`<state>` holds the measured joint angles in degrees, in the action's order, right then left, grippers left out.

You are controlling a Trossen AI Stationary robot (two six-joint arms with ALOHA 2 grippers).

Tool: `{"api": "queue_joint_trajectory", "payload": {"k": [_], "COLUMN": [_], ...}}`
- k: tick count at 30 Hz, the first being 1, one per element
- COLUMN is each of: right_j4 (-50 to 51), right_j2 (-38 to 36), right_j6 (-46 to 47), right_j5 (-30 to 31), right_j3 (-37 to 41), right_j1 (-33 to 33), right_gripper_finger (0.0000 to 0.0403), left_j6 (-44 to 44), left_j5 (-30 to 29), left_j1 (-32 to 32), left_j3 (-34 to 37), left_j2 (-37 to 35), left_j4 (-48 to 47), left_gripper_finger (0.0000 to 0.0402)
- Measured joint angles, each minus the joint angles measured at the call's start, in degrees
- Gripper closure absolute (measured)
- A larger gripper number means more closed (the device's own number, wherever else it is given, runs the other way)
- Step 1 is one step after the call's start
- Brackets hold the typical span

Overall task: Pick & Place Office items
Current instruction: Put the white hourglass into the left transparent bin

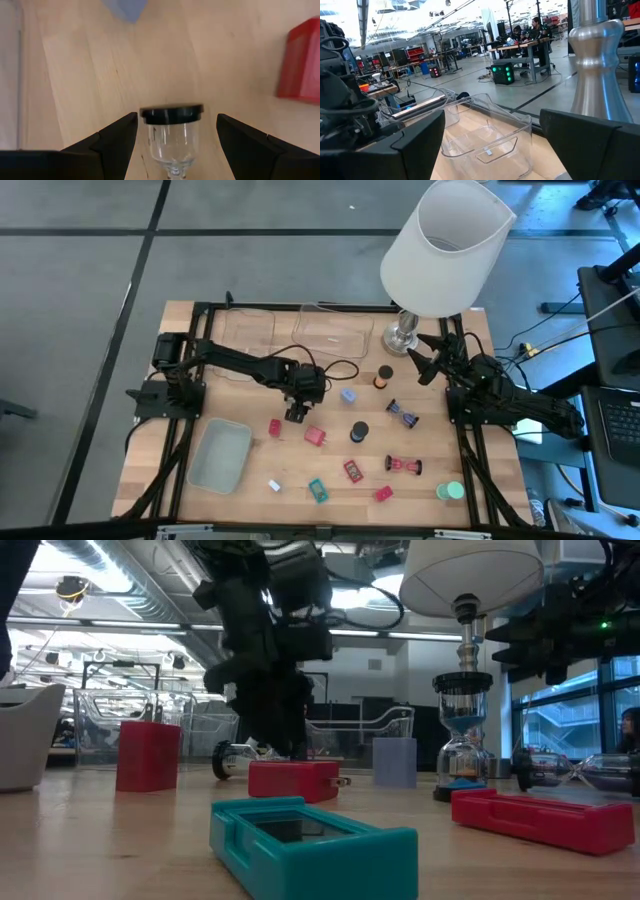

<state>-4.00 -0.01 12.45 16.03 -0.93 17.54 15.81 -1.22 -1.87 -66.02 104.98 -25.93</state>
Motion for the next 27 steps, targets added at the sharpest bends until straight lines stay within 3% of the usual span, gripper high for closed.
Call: {"api": "queue_joint_trajectory", "payload": {"k": [27], "right_j4": [0.65], "right_j2": [0.00], "right_j6": [-0.50], "right_j5": [0.00], "right_j3": [0.02], "right_j1": [0.00], "right_gripper_finger": [0.0076], "left_j6": [-0.22], "left_j5": [-0.32], "left_j1": [-0.11], "left_j3": [-0.20], "left_j2": [6.03], "left_j4": [5.42], "left_gripper_finger": [0.0132]}}
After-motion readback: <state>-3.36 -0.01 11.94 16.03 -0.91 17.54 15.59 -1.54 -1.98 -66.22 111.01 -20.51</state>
